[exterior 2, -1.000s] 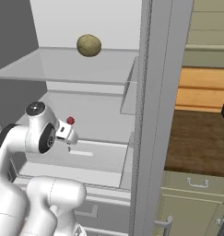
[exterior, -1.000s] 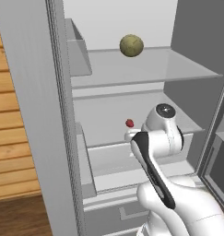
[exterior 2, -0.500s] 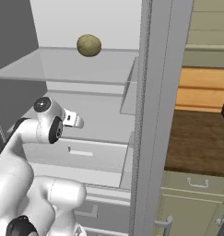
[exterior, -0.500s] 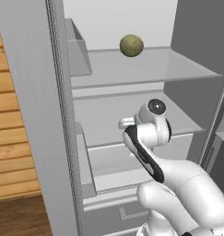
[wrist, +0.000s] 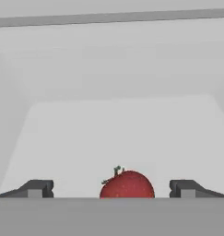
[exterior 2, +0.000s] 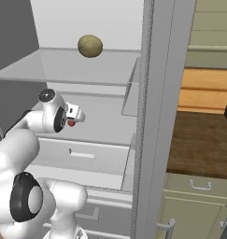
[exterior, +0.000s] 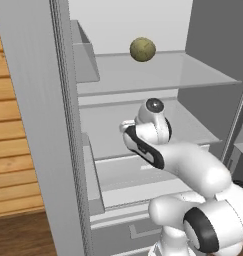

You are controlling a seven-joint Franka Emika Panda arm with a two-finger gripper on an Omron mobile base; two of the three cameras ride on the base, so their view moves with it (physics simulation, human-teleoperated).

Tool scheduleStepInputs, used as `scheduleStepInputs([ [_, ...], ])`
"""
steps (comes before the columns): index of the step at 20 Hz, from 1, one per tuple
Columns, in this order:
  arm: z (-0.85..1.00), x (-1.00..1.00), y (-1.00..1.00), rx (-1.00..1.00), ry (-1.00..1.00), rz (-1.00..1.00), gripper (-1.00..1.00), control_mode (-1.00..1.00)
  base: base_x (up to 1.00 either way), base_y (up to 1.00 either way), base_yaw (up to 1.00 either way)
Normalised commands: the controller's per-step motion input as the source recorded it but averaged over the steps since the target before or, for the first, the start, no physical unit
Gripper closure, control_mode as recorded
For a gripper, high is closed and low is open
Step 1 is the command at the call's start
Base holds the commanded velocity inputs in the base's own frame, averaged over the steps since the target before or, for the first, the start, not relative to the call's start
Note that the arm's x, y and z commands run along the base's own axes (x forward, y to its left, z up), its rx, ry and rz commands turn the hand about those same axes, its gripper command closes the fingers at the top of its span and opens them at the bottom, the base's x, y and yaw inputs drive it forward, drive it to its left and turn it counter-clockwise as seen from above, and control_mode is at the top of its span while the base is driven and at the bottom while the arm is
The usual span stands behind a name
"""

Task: Take the strawberry from the fridge and place it on top of the pancake, located on the dining counter.

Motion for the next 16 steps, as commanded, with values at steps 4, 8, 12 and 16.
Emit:
scheduleStepInputs([
  [4,-0.03,0.51,-0.02,0.00,0.04,0.00,-1.00,-1.00,0.00,0.00,0.00],
  [8,-0.16,0.13,-0.06,0.00,0.02,0.00,-1.00,-1.00,0.00,0.00,0.00],
  [12,-0.25,-0.02,0.00,0.00,0.02,0.00,-1.00,-1.00,0.00,0.00,0.00],
  [16,-0.14,-0.23,0.00,0.00,0.00,0.00,-1.00,-1.00,0.00,0.00,0.00],
])
